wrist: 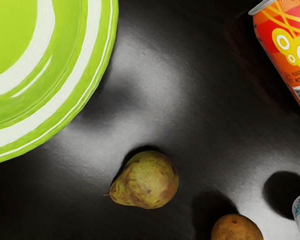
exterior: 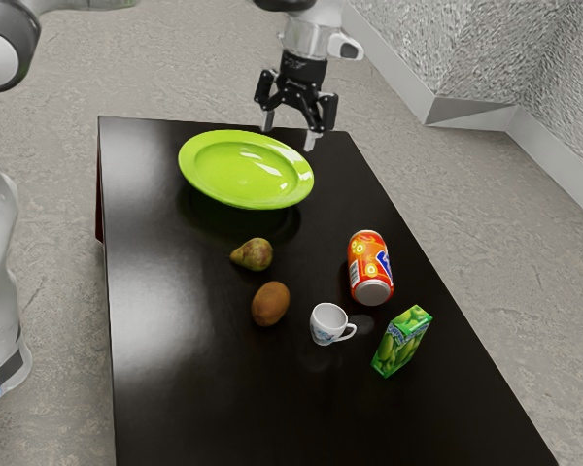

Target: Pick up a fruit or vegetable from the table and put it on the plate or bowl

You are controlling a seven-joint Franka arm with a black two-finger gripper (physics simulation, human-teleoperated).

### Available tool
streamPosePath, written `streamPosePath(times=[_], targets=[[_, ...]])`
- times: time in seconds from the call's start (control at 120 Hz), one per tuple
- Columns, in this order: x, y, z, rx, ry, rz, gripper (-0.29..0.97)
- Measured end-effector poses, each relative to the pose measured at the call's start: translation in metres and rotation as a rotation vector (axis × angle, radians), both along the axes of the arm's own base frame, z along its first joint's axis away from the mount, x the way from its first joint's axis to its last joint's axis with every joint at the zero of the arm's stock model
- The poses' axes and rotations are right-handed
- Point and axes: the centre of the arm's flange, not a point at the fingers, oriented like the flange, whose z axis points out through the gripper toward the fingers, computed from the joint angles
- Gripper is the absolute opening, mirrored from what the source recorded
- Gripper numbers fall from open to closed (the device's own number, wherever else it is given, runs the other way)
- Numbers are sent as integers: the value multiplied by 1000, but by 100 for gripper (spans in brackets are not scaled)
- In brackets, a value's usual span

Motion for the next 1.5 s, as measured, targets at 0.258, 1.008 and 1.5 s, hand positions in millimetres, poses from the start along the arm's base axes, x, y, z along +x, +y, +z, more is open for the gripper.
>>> streamPosePath(times=[0.258,1.008,1.5], targets=[[-2,-24,9,4,9,101,68],[-21,-88,-66,120,3,-310,68],[-20,-73,-144,109,-145,-507,68]])
